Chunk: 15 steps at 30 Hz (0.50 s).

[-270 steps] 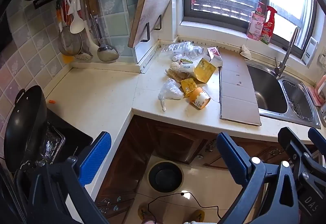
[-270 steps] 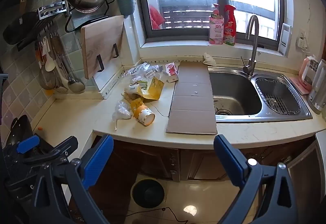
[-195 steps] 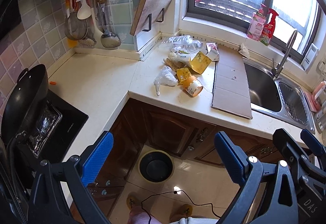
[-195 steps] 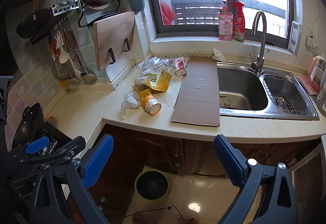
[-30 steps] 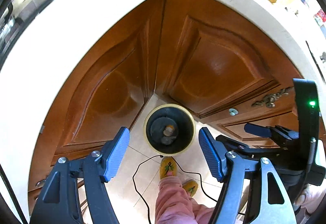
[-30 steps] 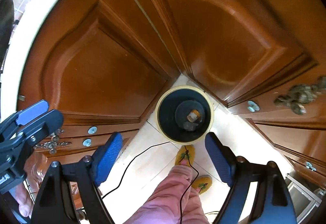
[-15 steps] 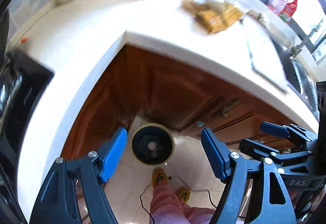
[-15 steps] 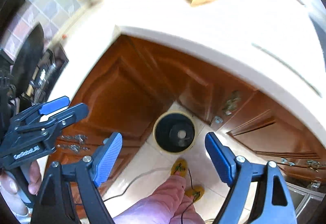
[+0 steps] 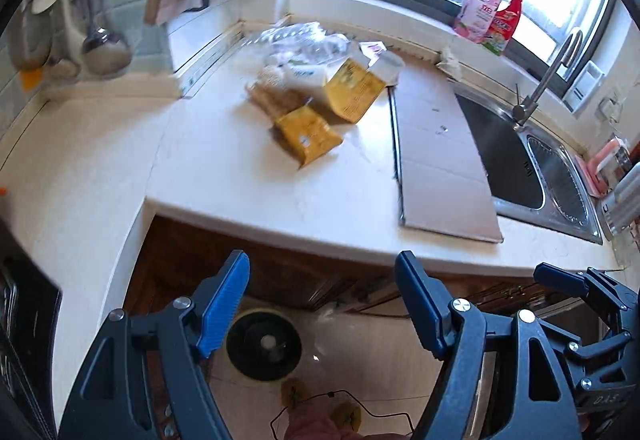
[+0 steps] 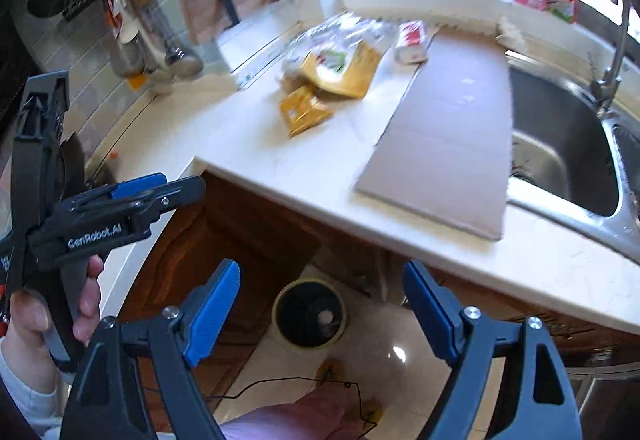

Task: Collect trash
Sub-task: 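Move both tools back up to the counter trash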

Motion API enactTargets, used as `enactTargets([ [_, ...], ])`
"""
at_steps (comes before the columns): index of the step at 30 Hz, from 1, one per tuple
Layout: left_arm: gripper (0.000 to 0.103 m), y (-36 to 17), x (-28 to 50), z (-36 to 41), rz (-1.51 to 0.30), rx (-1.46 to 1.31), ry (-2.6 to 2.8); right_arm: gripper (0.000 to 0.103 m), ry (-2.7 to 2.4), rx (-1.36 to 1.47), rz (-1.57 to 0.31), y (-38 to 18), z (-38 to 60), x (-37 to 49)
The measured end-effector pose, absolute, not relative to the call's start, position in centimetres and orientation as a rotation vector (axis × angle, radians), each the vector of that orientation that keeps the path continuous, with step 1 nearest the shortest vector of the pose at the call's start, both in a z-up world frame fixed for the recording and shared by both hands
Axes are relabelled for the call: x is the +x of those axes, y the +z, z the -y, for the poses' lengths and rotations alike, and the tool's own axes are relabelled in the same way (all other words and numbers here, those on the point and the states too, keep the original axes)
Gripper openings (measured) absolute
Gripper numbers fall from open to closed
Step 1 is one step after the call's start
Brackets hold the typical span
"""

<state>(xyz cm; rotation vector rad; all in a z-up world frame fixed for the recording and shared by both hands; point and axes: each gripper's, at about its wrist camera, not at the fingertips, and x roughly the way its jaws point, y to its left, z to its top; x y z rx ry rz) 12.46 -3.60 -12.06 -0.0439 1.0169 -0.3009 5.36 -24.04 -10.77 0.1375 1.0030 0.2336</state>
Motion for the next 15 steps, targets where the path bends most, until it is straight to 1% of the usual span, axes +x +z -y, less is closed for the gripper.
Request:
enactTargets([
  [2,0.073,-11.9,13.9,4.1,-1.016,-0.049,-0.331,0.084,0.214,0.144,-0.984,-10.2,24.8,6.0],
  [4,0.070,-11.9,15.2,4.2,-1.019,-0.072,-0.368,0.084,0.192,0.156,-0.967,-9.8,25.3,6.8],
  [6,0.062,-12.0,16.6,4.0,-1.032,-0.105,-0.408,0.084,0.173,0.177,-0.951,-9.4,25.6,7.8],
  [10,0.052,-12.7,19.1,3.2,-1.063,-0.168,-0.464,0.084,0.150,0.230,-0.938,-9.0,25.7,10.4],
  [12,0.043,-13.2,20.5,2.6,-1.077,-0.200,-0.490,0.084,0.131,0.246,-0.938,-8.9,25.6,11.6],
  [15,0.036,-14.3,22.6,1.6,-1.095,-0.249,-0.520,0.083,0.116,0.272,-0.936,-9.0,25.3,13.5],
])
